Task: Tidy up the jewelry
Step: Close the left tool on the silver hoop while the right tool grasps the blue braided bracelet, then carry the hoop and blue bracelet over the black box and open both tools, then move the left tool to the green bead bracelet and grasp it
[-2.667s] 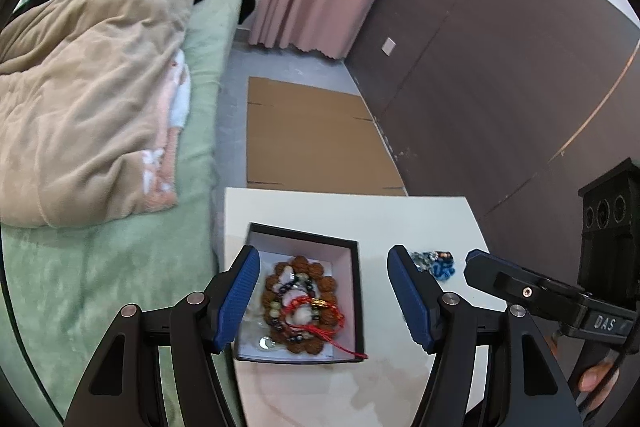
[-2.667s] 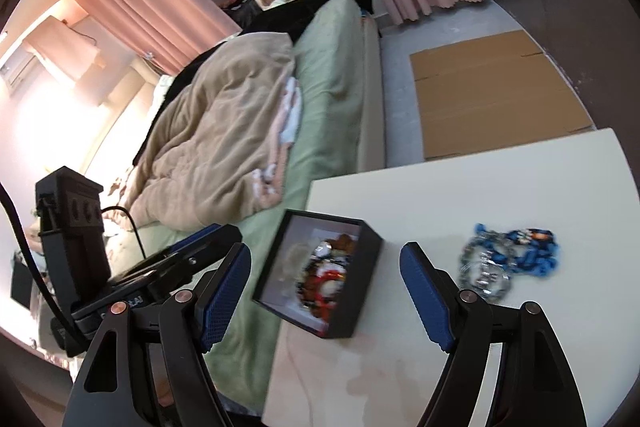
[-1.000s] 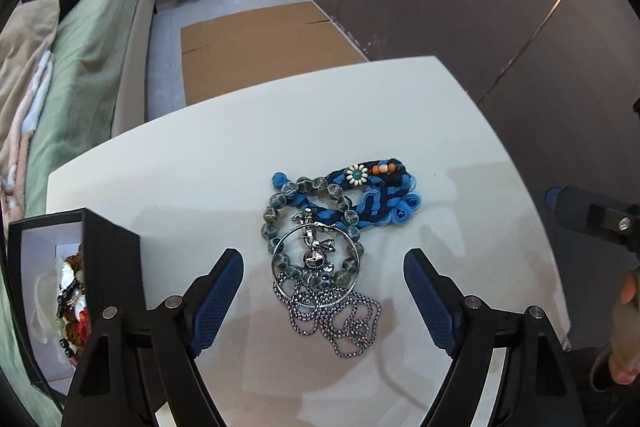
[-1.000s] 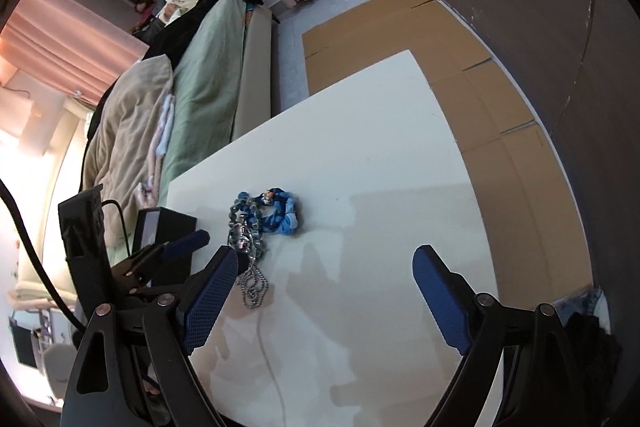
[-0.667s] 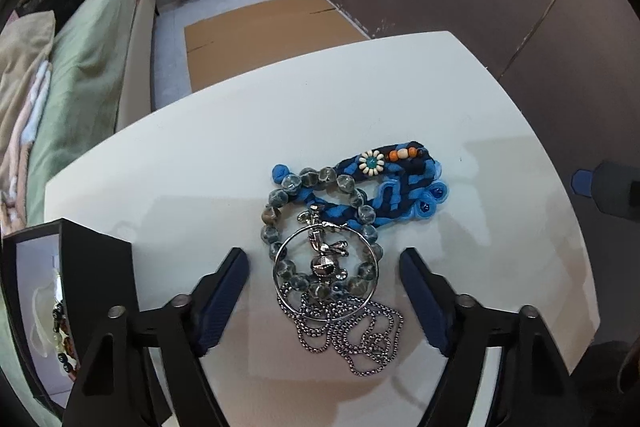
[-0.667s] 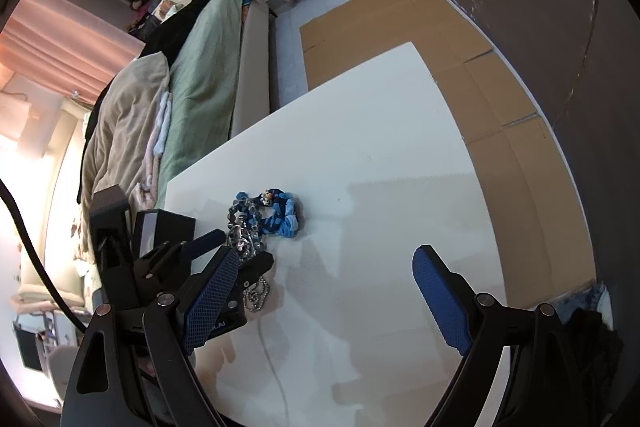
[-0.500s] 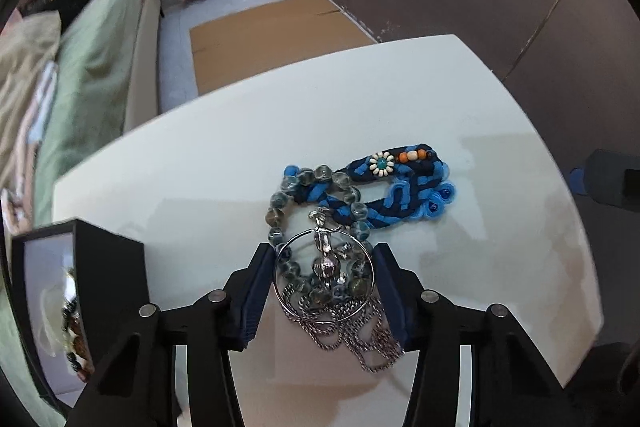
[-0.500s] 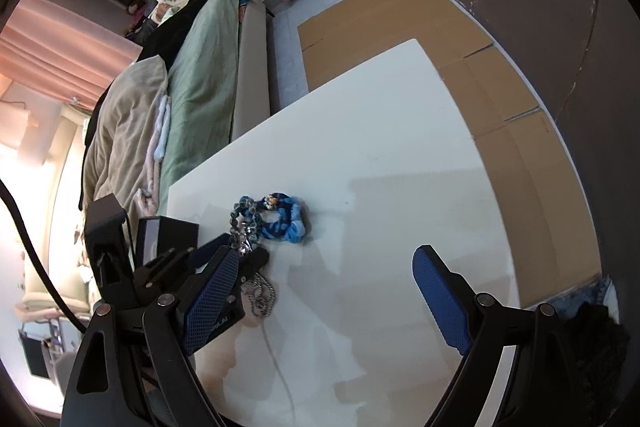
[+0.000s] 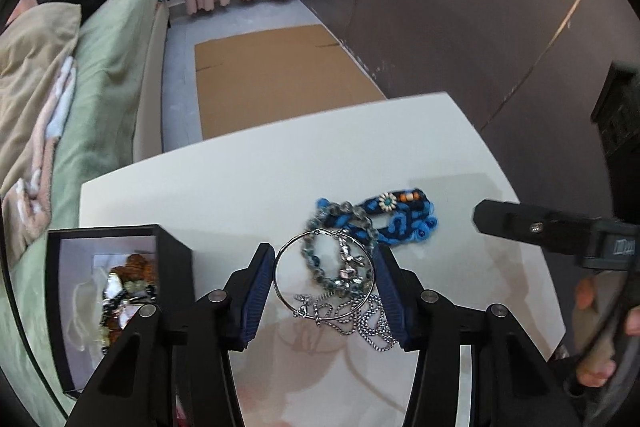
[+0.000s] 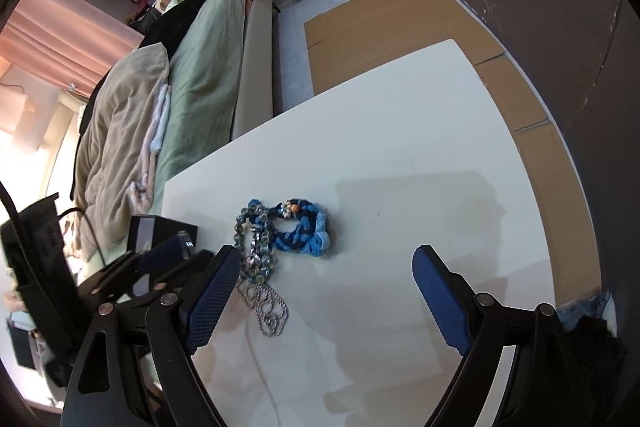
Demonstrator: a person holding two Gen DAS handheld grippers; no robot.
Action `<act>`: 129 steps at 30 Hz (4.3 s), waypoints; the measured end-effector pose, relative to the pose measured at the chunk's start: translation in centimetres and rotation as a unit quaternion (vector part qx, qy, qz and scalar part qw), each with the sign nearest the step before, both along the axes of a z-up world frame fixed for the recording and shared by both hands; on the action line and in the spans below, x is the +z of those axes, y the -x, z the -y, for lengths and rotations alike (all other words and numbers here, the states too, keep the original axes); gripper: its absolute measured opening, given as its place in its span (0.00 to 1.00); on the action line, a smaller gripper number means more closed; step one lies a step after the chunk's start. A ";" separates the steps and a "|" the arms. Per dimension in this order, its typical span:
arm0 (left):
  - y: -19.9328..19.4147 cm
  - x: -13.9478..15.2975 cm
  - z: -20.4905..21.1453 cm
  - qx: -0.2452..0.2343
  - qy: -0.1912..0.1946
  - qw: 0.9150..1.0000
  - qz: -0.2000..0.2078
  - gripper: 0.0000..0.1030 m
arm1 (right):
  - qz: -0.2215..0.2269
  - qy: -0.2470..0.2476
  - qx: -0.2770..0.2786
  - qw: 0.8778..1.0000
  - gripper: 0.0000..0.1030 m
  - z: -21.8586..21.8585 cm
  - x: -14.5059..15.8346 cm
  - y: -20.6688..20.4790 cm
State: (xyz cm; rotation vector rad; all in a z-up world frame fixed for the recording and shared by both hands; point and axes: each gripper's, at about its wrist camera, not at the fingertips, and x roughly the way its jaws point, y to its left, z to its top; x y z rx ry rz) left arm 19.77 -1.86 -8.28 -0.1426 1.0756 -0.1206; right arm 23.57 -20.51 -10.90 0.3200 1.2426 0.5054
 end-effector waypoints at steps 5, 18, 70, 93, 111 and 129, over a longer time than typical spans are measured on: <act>0.3 0.9 -1.5 0.016 0.014 1.000 0.013 0.50 | -0.001 0.012 0.011 1.000 0.70 -1.6 -1.3 -0.9; 0.8 2.0 -3.5 0.031 0.024 0.999 0.030 0.50 | -0.010 0.041 0.021 0.999 0.16 -4.1 -2.9 -2.2; 7.8 5.9 -17.7 0.164 0.049 0.982 0.081 0.85 | 0.096 -0.138 0.131 0.977 0.15 -17.7 7.1 5.6; 7.1 6.0 -14.7 0.126 0.055 0.987 0.079 0.85 | 0.077 -0.063 0.102 0.990 0.81 -12.9 6.7 4.6; 2.9 4.6 -5.5 0.048 0.034 0.997 0.052 0.85 | 0.043 -0.024 0.037 0.998 0.82 -4.2 4.8 3.0; -1.0 -0.3 -0.1 0.024 -0.005 0.999 -0.024 0.30 | 0.025 -0.016 -0.006 1.000 0.83 2.4 2.6 1.5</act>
